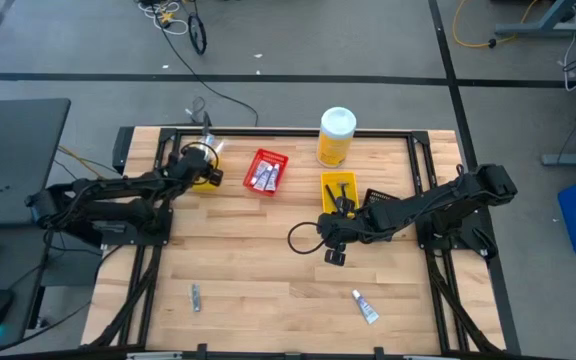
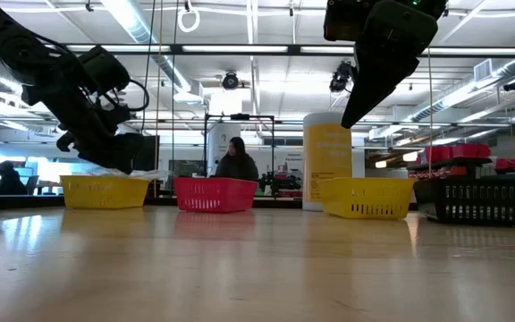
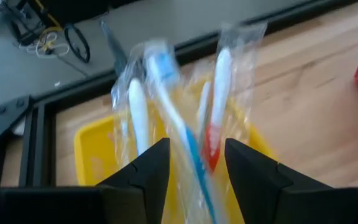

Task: Pick & Place Travel size toiletries
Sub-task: Put the white toothpaste into the red basket

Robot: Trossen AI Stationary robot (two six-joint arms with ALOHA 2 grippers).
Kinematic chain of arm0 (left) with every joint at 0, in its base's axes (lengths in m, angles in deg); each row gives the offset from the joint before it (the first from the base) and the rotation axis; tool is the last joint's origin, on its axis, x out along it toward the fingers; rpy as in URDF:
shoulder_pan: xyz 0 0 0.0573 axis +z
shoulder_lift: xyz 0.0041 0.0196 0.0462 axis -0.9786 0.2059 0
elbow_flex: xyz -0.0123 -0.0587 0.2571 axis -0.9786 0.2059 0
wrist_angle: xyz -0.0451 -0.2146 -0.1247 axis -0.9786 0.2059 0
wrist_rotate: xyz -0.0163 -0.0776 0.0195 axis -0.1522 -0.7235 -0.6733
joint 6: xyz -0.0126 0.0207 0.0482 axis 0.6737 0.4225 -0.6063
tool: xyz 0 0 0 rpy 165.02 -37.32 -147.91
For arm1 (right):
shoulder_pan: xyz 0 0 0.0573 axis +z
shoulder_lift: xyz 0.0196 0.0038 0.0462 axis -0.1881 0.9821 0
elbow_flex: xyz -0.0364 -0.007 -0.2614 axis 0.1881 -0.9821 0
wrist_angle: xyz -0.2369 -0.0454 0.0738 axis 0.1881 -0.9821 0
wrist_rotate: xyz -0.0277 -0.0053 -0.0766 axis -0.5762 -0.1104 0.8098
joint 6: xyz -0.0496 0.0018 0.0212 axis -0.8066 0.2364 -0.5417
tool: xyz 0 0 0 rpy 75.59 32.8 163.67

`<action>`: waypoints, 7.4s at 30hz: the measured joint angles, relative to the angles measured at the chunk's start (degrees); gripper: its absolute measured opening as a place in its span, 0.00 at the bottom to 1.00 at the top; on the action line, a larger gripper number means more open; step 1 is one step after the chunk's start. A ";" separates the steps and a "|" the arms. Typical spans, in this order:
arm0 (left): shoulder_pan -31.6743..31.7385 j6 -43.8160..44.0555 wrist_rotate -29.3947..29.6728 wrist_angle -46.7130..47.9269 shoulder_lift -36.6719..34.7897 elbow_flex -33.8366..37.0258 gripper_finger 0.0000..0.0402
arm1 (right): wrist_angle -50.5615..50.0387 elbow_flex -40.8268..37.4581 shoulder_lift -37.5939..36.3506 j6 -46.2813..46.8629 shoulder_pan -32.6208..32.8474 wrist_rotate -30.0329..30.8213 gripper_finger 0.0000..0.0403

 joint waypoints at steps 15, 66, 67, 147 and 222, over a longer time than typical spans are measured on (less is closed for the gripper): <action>-0.07 4.33 -0.94 9.81 -0.63 -2.83 0.41 | 0.00 0.00 0.00 0.01 0.00 0.00 0.36; -50.73 43.30 -4.09 11.94 10.06 -17.97 0.41 | -10.14 -0.04 0.66 29.41 9.80 -15.49 0.51; -50.93 43.02 -3.79 10.98 10.73 -17.97 0.41 | -10.42 -0.04 0.99 30.90 10.99 -16.44 0.51; -56.65 7.69 5.08 -34.22 31.97 -22.38 0.41 | 30.73 -0.07 5.55 -2.58 -7.16 3.47 0.25; -42.94 15.55 5.45 -23.89 34.13 -23.09 0.02 | 20.56 0.04 2.65 1.97 -9.17 7.88 0.58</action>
